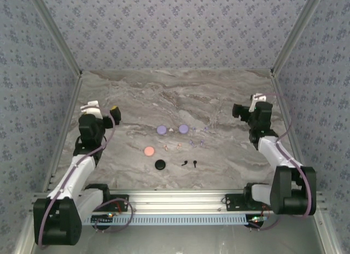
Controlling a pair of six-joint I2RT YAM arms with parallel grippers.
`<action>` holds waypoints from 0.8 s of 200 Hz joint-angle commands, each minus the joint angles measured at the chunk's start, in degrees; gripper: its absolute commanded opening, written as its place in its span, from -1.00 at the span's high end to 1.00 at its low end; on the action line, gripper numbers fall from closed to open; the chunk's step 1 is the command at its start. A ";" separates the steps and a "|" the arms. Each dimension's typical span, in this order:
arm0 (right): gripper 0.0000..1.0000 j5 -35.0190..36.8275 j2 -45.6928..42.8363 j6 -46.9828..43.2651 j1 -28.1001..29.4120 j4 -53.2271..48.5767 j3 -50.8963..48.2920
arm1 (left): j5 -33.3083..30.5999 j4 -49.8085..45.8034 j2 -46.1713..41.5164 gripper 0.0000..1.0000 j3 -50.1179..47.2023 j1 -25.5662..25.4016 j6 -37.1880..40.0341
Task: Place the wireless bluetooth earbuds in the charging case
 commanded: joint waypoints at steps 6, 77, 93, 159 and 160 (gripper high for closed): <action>-1.00 -5.28 -2.43 3.30 4.69 -26.20 8.63 | 7.18 -16.25 -1.91 -0.99 4.48 -1.81 -13.92; -0.98 -1.64 6.86 0.06 21.98 -44.97 23.97 | 12.50 -15.45 2.95 -0.99 7.01 -9.97 -30.08; -0.93 -1.63 11.05 -1.41 24.96 -46.99 27.47 | 12.96 -13.68 4.99 -0.98 7.36 -11.65 -31.68; -0.80 -2.92 29.53 -10.78 33.50 -50.59 40.97 | 12.56 -11.38 9.04 -0.98 8.50 -15.08 -33.61; -0.80 -3.04 29.63 -10.90 33.56 -50.60 41.15 | 12.51 -11.35 9.01 -0.98 8.48 -15.10 -33.61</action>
